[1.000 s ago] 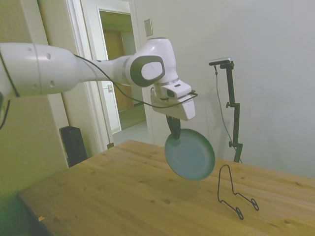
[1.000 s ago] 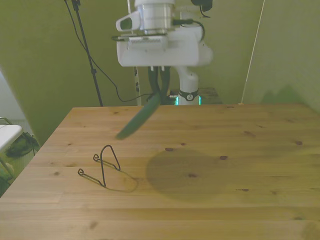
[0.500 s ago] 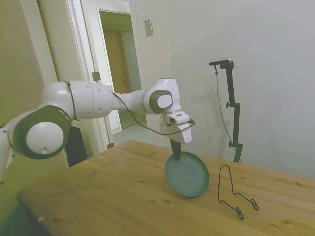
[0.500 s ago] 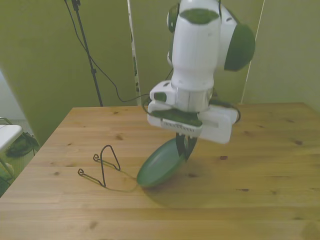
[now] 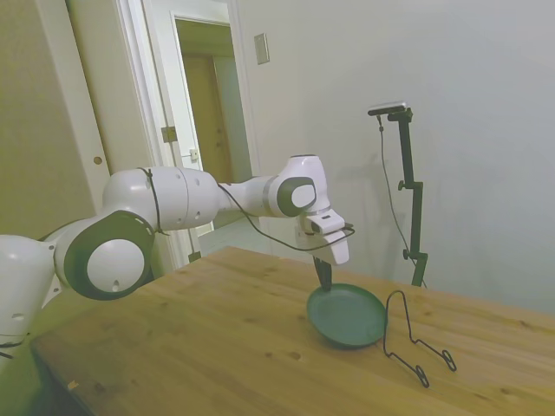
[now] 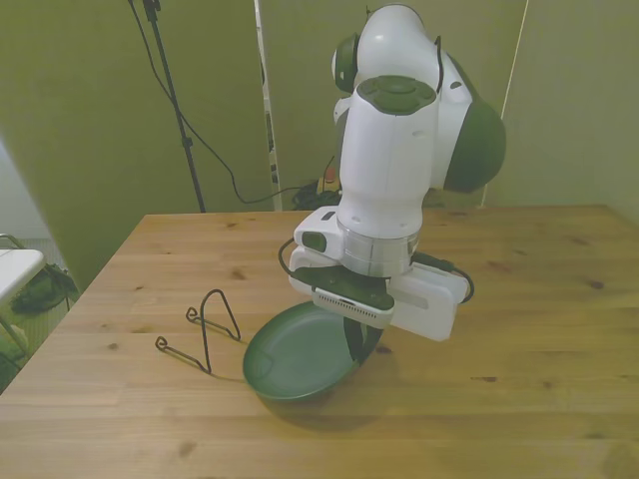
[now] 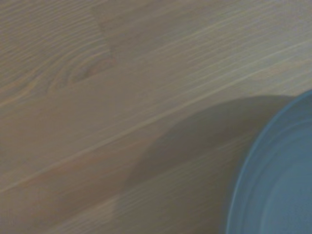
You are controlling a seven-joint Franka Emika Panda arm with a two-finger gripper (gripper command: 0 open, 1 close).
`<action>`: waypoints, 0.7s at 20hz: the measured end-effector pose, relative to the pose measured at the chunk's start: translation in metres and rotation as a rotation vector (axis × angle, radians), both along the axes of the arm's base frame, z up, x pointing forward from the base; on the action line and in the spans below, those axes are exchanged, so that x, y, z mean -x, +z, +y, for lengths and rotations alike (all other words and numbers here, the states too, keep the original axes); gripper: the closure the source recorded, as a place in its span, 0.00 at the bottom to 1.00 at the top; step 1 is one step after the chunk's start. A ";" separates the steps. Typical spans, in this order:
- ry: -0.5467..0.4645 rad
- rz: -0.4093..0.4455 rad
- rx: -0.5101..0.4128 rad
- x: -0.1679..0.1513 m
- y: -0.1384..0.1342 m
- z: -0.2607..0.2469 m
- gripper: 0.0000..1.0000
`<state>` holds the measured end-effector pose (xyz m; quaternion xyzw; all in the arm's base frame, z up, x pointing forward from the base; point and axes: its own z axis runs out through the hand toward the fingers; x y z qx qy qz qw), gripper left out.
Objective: Unload the plate
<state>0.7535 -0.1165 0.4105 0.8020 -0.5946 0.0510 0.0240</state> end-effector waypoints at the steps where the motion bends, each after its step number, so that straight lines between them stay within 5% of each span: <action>1: 0.003 -0.004 0.001 0.000 0.000 0.000 0.00; 9: 0.022 -0.008 -0.008 0.003 -0.001 -0.003 0.00; 14: 0.043 -0.075 -0.031 0.019 0.058 -0.002 0.00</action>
